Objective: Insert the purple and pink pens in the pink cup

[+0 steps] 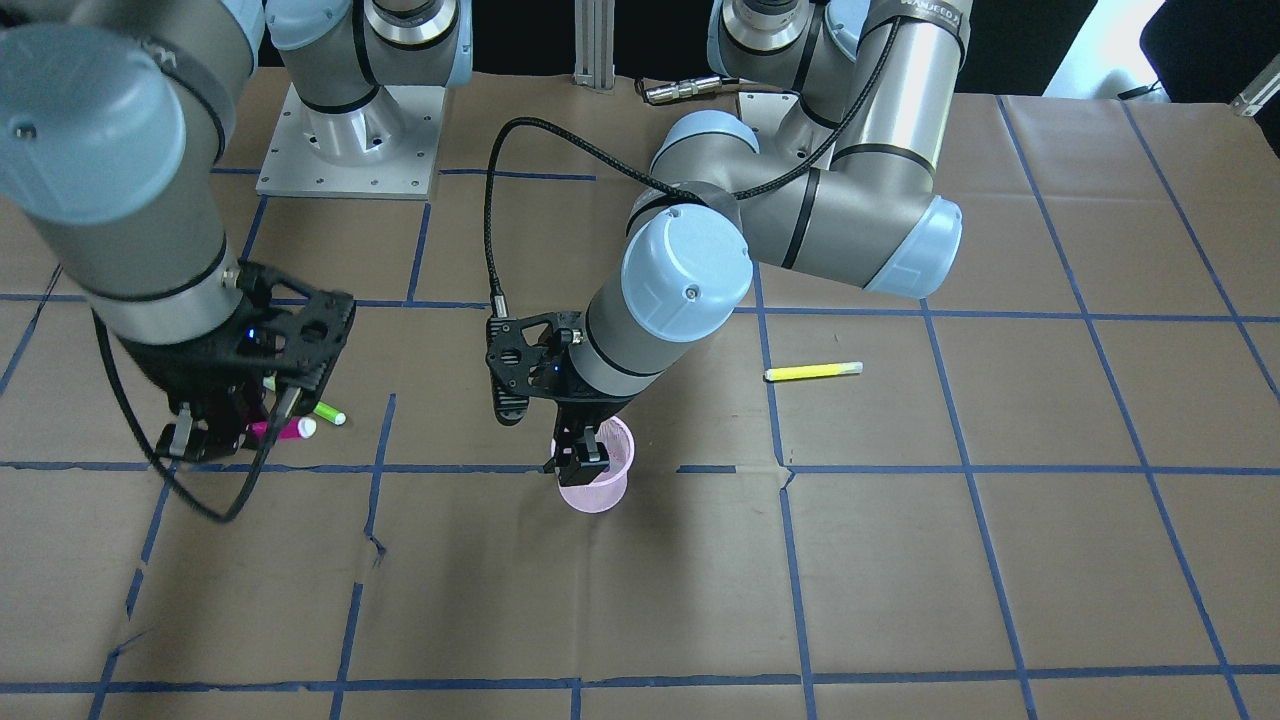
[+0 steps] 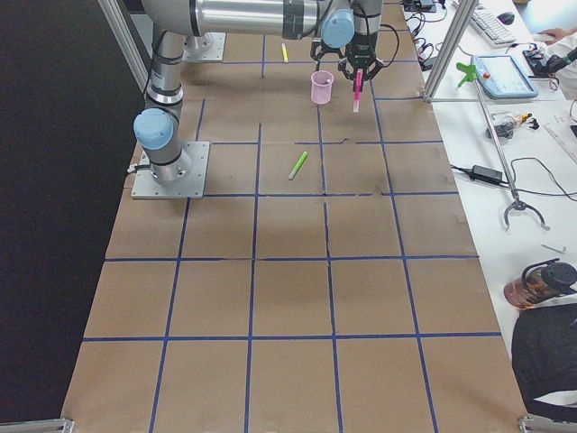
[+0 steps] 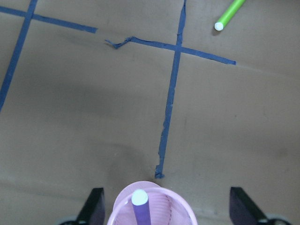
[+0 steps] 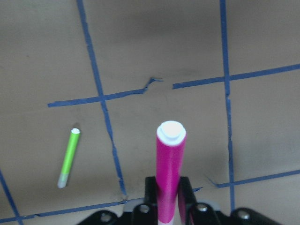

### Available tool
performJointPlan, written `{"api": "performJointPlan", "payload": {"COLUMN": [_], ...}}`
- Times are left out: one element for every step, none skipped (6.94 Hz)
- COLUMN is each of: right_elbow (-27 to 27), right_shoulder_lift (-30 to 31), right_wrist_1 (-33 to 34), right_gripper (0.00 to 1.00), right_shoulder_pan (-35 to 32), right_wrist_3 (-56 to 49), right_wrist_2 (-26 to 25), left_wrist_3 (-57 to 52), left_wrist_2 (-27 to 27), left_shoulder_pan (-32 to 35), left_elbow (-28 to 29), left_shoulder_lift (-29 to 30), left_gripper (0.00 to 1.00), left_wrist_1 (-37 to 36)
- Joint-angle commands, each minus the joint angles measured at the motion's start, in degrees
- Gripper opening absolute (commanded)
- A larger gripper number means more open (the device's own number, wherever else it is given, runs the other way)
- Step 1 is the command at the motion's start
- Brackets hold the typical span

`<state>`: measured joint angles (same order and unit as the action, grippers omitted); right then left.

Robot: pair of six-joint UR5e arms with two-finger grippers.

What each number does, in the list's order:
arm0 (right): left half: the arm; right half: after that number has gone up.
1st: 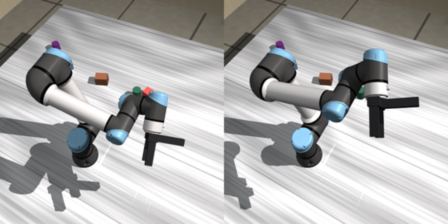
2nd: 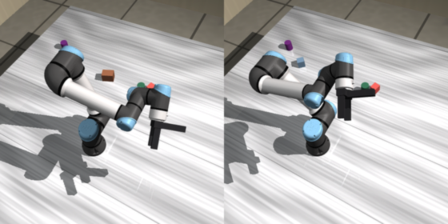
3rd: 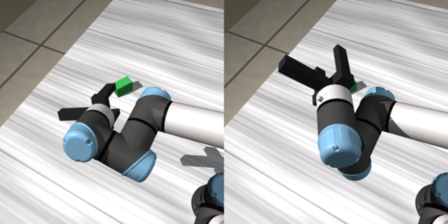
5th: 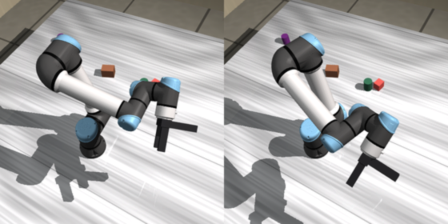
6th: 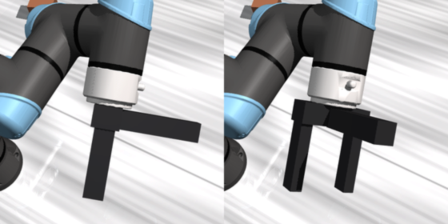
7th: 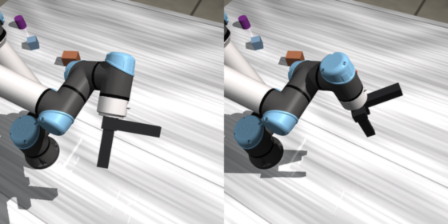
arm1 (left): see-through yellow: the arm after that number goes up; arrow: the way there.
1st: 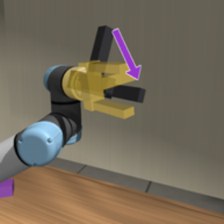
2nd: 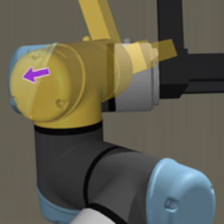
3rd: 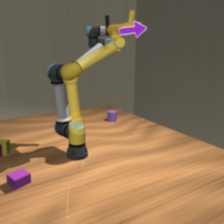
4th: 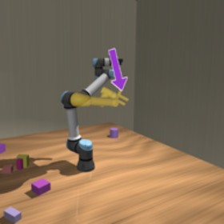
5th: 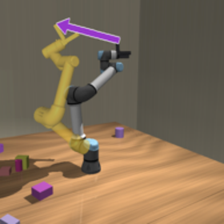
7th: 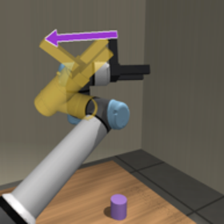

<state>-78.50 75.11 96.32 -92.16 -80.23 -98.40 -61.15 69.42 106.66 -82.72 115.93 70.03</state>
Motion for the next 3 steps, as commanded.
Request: {"api": "performJointPlan", "payload": {"right_elbow": [-15.6,-21.8,-22.9], "right_shoulder_lift": [14.5,17.6,17.6], "right_wrist_1": [3.7,10.1,13.6], "right_gripper": [0.05,0.04,0.04], "right_shoulder_pan": [0.1,0.1,0.1], "right_wrist_3": [-1.1,-1.6,-2.8], "right_wrist_2": [4.4,5.4,5.7], "left_wrist_3": [1.0,1.2,5.5], "left_wrist_2": [0.2,2.5,8.0], "left_shoulder_pan": [-2.7,-4.6,-5.0], "left_elbow": [1.0,1.1,1.0], "left_shoulder_lift": [-4.7,-8.4,-12.1], "left_gripper": [0.98,0.98,0.98], "left_wrist_1": [10.9,16.5,21.7]}}
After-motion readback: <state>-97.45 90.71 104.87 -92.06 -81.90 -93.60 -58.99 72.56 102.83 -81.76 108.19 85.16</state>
